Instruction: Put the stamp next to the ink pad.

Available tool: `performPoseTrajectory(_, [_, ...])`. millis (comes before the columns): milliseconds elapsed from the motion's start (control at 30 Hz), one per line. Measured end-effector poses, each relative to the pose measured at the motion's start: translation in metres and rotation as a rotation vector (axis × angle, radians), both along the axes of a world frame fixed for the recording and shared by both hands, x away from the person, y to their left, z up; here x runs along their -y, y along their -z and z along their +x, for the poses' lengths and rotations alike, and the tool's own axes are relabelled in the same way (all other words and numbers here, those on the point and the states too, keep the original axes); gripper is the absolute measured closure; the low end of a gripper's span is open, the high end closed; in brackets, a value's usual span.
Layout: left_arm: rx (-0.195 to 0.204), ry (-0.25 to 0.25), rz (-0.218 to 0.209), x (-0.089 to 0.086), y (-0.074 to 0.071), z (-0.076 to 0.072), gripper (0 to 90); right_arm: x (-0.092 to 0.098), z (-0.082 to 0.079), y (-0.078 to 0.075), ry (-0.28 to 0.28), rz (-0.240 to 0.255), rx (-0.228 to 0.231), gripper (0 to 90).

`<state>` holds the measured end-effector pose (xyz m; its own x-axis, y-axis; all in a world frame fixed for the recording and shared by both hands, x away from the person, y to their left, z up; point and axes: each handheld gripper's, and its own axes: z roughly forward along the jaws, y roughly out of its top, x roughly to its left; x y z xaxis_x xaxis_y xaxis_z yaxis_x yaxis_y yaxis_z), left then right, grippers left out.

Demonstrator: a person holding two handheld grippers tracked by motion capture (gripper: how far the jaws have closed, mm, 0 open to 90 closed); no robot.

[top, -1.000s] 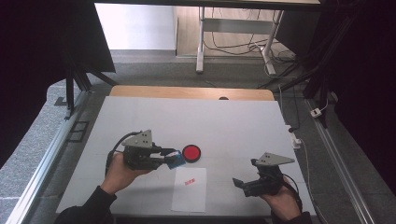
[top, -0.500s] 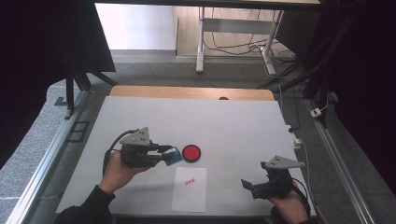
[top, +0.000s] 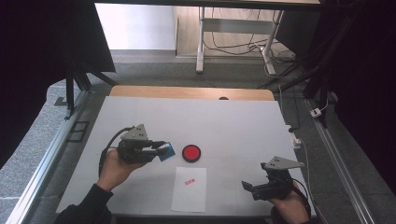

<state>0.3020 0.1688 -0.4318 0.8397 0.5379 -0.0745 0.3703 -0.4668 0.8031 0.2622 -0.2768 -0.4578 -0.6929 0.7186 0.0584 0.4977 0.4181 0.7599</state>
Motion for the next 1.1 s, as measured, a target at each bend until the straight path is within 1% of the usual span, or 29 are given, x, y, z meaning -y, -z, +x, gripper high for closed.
performPoseTrajectory(67, [-0.008,-0.026,0.020,-0.002,0.003,0.003,70.0,0.000,0.000,0.000,-0.001,-0.001,0.000,0.0])
performPoseTrajectory(200, [-0.010,-0.089,0.051,-0.008,0.008,0.007,70.0,0.000,0.000,0.000,-0.003,-0.001,0.000,0.0])
performPoseTrajectory(333, [-0.024,-0.135,0.064,-0.014,0.013,0.012,70.0,-0.001,0.000,0.000,-0.005,-0.012,-0.002,0.0])
performPoseTrajectory(433, [-0.037,-0.168,0.063,-0.021,0.016,0.015,70.0,-0.001,0.000,0.000,-0.012,-0.014,0.000,0.0])
performPoseTrajectory(600, [-0.049,-0.205,0.063,-0.028,0.021,0.020,70.0,-0.002,0.000,0.000,-0.017,-0.020,0.002,0.0])
performPoseTrajectory(700, [-0.053,-0.228,0.084,-0.031,0.026,0.024,70.0,-0.002,0.000,0.000,-0.018,-0.021,0.002,0.0])
performPoseTrajectory(733, [-0.056,-0.234,0.086,-0.032,0.027,0.025,70.0,-0.002,0.000,0.000,-0.020,-0.023,0.001,0.0])
performPoseTrajectory(833, [-0.077,-0.258,0.070,-0.037,0.032,0.029,70.0,-0.003,-0.001,0.000,-0.019,-0.028,0.001,0.0])
performPoseTrajectory(933, [-0.078,-0.282,0.068,-0.042,0.036,0.032,70.0,-0.003,0.000,0.000,-0.021,-0.025,0.000,0.0])
performPoseTrajectory(1033, [-0.069,-0.297,0.075,-0.044,0.041,0.035,69.9,-0.003,0.000,0.000,-0.021,-0.025,-0.001,0.0])
performPoseTrajectory(1100, [-0.067,-0.303,0.090,-0.043,0.044,0.037,69.9,-0.003,-0.001,0.000,-0.021,-0.026,-0.001,0.0])
